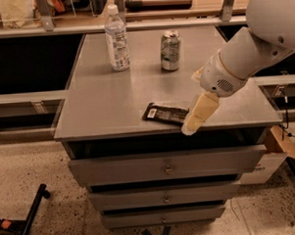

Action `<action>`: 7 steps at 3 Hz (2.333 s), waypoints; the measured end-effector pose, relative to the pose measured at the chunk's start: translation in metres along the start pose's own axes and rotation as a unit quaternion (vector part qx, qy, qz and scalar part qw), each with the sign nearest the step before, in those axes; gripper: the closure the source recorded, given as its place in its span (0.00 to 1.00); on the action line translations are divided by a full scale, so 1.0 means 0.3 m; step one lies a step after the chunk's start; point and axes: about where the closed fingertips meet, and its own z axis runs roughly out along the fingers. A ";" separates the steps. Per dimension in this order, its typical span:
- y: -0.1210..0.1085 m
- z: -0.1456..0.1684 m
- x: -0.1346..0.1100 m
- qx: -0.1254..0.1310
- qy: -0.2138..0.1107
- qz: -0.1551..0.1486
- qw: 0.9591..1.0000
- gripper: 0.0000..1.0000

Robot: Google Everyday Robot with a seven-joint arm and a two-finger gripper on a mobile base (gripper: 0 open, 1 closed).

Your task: Move rxbar chocolate near 7up can

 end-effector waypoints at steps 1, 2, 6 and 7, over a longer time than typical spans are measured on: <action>-0.004 0.053 0.008 0.009 -0.013 -0.001 1.000 0.00; -0.013 0.101 0.037 0.019 -0.006 0.006 1.000 0.00; -0.032 0.135 0.085 0.016 0.015 0.032 0.999 0.87; -0.033 0.121 0.077 0.016 0.015 0.032 0.999 1.00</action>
Offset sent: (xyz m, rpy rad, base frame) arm 0.0134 -0.0012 -0.0526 -0.0115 -0.0354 -0.0620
